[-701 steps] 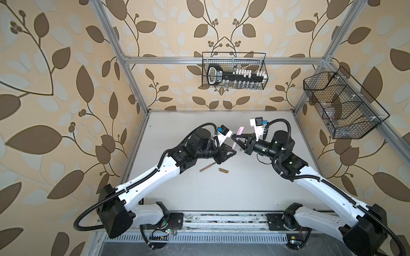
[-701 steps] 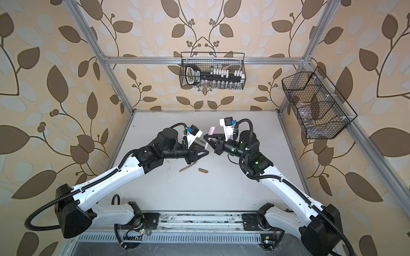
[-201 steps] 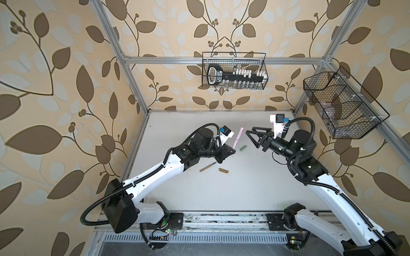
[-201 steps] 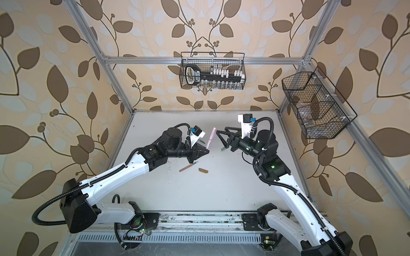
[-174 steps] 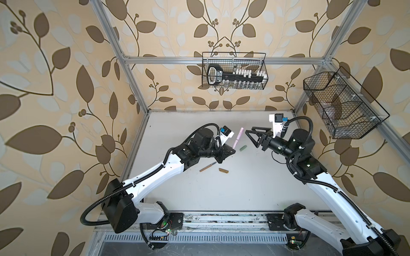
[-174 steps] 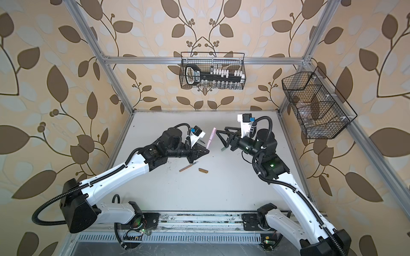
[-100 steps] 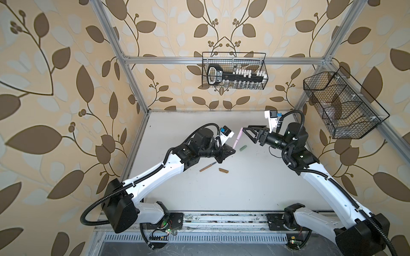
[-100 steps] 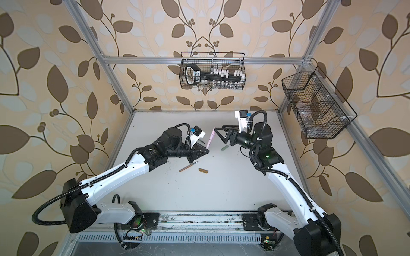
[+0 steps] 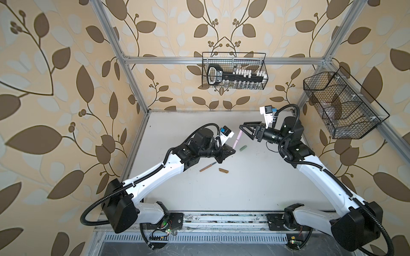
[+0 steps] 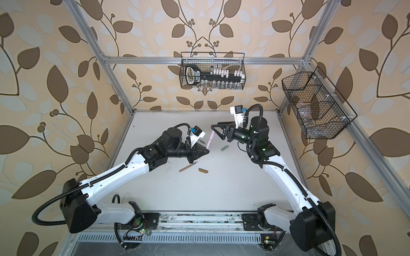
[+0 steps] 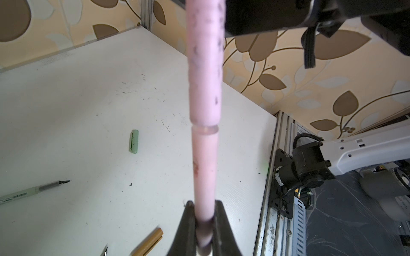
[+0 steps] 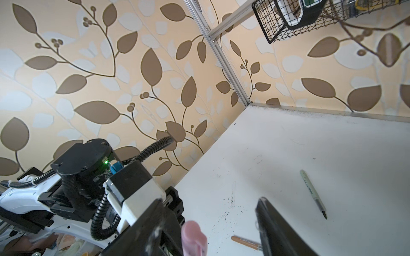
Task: Insert pens into pen caps
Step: Put on the pen cap to the pen.
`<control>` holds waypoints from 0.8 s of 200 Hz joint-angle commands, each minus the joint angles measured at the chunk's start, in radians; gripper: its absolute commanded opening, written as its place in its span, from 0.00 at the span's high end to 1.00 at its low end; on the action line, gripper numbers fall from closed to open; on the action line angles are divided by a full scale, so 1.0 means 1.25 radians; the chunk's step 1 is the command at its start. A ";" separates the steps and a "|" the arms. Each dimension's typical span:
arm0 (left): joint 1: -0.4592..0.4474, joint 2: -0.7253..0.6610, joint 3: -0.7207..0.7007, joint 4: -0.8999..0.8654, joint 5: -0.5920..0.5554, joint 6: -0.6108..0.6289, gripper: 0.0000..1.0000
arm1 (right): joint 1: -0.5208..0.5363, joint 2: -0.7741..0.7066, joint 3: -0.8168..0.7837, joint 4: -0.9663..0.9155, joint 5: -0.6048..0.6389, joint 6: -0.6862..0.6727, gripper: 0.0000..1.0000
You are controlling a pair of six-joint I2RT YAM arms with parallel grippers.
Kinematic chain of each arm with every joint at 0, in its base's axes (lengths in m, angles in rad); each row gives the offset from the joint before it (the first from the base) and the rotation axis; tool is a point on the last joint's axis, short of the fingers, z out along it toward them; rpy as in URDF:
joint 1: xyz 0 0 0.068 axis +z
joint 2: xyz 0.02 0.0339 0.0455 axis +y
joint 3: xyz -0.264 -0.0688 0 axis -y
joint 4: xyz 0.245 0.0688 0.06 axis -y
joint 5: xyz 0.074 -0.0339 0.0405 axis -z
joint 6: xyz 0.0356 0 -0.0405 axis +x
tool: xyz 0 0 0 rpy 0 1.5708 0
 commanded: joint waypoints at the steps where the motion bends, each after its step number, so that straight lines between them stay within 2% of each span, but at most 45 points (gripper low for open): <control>1: 0.004 -0.012 0.022 0.015 0.013 0.015 1.00 | 0.013 0.010 0.029 -0.022 -0.008 -0.034 0.38; 52: 0.005 -0.008 0.032 0.013 0.013 0.016 1.00 | 0.032 0.016 0.030 -0.022 -0.009 -0.038 0.55; 92: 0.005 -0.006 0.034 0.013 0.002 0.020 1.00 | 0.040 0.009 0.031 -0.032 -0.003 -0.046 0.77; 137: 0.005 -0.001 0.045 0.013 -0.005 0.021 1.00 | 0.050 0.004 0.035 -0.062 0.008 -0.072 0.94; 160: 0.005 -0.004 0.057 0.017 -0.008 0.025 1.00 | 0.061 0.001 0.039 -0.092 0.023 -0.097 0.96</control>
